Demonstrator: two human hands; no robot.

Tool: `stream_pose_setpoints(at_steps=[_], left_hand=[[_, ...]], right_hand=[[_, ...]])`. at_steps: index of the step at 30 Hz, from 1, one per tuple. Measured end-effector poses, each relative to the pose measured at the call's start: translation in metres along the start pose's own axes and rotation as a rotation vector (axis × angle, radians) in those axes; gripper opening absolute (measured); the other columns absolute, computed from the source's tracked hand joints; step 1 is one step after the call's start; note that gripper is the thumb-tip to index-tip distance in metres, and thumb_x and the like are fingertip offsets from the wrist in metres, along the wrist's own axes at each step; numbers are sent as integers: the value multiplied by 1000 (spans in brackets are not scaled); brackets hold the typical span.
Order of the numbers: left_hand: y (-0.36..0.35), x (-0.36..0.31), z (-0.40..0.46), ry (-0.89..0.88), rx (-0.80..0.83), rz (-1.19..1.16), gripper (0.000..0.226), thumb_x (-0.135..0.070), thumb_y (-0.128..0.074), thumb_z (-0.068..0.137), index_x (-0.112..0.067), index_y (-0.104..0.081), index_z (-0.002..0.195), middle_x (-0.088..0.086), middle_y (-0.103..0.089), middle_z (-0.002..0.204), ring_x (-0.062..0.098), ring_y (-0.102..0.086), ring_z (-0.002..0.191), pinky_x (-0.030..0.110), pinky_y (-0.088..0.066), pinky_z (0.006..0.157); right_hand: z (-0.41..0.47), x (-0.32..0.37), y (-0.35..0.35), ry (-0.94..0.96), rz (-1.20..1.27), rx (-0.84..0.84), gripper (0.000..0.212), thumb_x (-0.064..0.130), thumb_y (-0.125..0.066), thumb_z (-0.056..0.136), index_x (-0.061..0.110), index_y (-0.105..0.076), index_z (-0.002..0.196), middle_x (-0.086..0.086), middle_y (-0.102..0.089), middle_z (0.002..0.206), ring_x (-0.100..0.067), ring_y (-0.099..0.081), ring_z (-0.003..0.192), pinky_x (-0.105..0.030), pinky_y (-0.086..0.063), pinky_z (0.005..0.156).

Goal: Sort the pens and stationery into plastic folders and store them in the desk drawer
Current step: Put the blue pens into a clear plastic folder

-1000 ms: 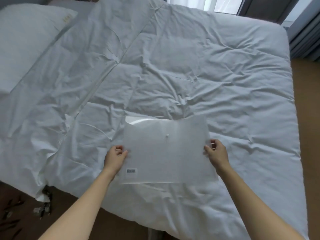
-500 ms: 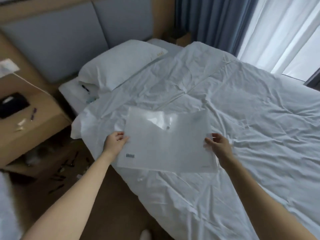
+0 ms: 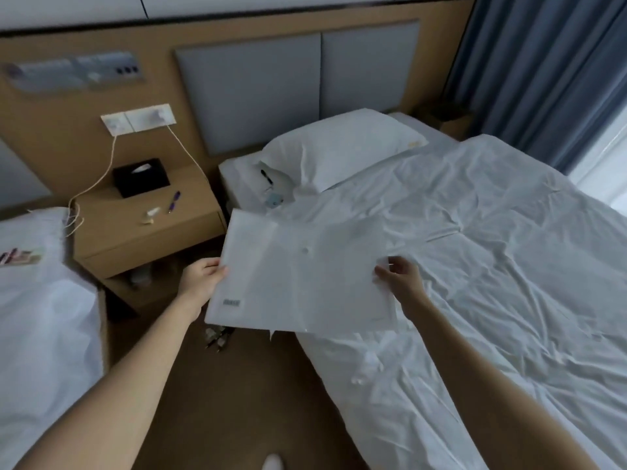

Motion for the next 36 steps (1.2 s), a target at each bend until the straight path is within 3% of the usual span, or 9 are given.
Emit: stream_pose_setpoints(at_steps=[5, 10, 18, 23, 28, 33, 36], left_hand=[[49, -8, 61, -13, -7, -75, 39, -13, -61, 91, -3, -53, 128, 12, -61, 120, 21, -60, 98, 35, -48, 83], [49, -23, 117, -31, 36, -83, 36, -12, -60, 92, -4, -53, 126, 12, -62, 119, 21, -61, 97, 34, -49, 81], [-11, -38, 204, -13, 115, 2, 35, -14, -61, 91, -7, -56, 124, 12, -63, 118, 26, -62, 102, 48, -49, 93], [-60, -50, 271, 8, 155, 26, 36, -13, -61, 90, -4, -55, 124, 14, -62, 118, 29, -61, 104, 48, -48, 95], [-106, -62, 325, 30, 203, 58, 39, -11, -62, 90, -1, -53, 126, 16, -61, 121, 29, -59, 107, 45, -48, 95], [-143, -67, 363, 41, 256, 68, 40, -8, -61, 90, 2, -50, 127, 16, -61, 120, 21, -58, 96, 30, -45, 81], [-168, -63, 382, 41, 297, 99, 39, -6, -60, 91, 3, -50, 127, 15, -61, 117, 19, -57, 95, 28, -44, 79]], right_hand=[[30, 27, -73, 37, -45, -17, 12, -1, -60, 86, 3, -58, 98, -7, -61, 78, -19, -60, 63, -27, -49, 62], [61, 34, -96, 23, -57, -96, 13, 1, -59, 87, 5, -59, 99, -4, -61, 76, -20, -60, 66, -29, -49, 64], [123, 15, -88, -60, -37, -203, 13, 1, -60, 86, 5, -60, 99, -6, -62, 78, -21, -59, 68, -30, -50, 66], [186, 2, -85, -122, -25, -258, 15, -1, -61, 85, 3, -61, 99, -4, -61, 76, -17, -58, 65, -25, -48, 61], [241, -3, -81, -179, -8, -313, 15, 0, -61, 85, 6, -61, 99, -2, -60, 75, -14, -57, 63, -22, -48, 61], [274, -20, -74, -231, 6, -376, 14, 0, -61, 86, 7, -60, 99, -3, -59, 74, -13, -57, 62, -10, -46, 46], [285, -40, -70, -270, -1, -415, 14, 0, -61, 86, 7, -60, 99, -3, -59, 74, -12, -58, 60, -9, -46, 46]])
Point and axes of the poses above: each hand's wrist, its own z-axis towards the middle knuckle, its own y-axis out of the back of the hand, x = y × z, the point moved 6 cm from there along z, towards the middle knuckle
